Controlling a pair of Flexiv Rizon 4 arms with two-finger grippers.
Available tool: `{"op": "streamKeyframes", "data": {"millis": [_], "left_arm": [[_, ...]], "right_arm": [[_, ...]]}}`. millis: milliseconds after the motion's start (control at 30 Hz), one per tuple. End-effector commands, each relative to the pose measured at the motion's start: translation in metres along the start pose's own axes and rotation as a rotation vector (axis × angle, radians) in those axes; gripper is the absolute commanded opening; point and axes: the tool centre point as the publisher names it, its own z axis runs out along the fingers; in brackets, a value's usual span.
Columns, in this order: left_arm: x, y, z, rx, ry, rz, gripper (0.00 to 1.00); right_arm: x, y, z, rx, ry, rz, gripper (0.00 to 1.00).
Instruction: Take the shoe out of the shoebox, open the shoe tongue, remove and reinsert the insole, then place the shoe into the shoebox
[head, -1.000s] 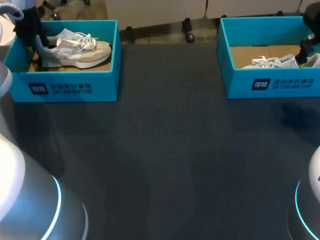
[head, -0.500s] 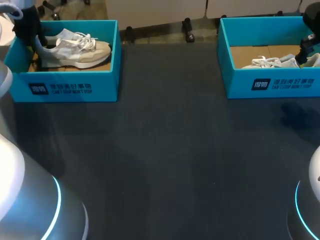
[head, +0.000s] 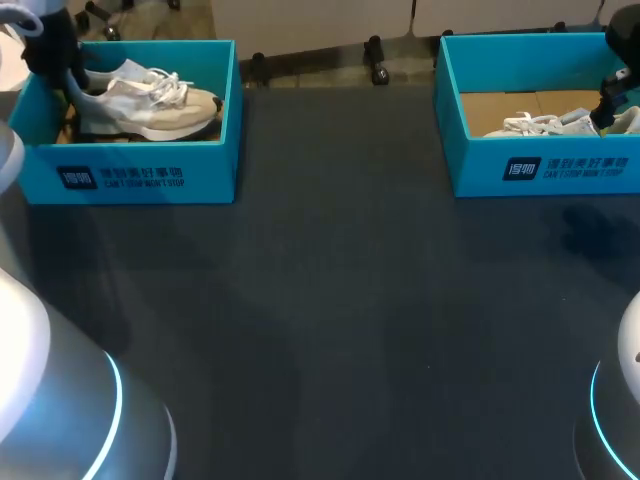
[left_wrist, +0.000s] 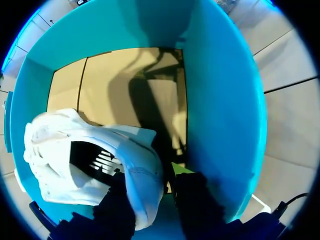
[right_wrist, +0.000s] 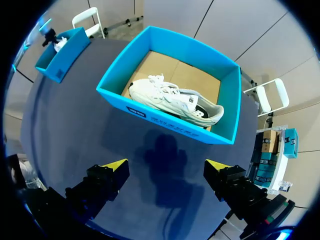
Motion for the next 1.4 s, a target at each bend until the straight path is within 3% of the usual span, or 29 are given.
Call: {"op": "streamKeyframes", "data": {"millis": [33, 433, 1033, 1400], "left_arm": [[0.006, 0.009, -0.007, 0.039, -0.009, 0.004, 0.25], [0.007, 0.002, -0.042, -0.004, -0.027, 0.014, 0.0], [0.01, -0.007, -0.117, -0.049, 0.067, -0.016, 0.0], [-0.005, -0.017, -0.162, -0.106, 0.076, -0.036, 0.0]], "right_arm": [[0.0, 0.0, 0.0, 0.0, -0.002, 0.0, 1.0], [0.0, 0.0, 0.0, 0.0, -0.002, 0.0, 1.0], [0.0, 0.0, 0.0, 0.0, -0.002, 0.0, 1.0], [0.0, 0.0, 0.0, 0.0, -0.002, 0.0, 1.0]]}}
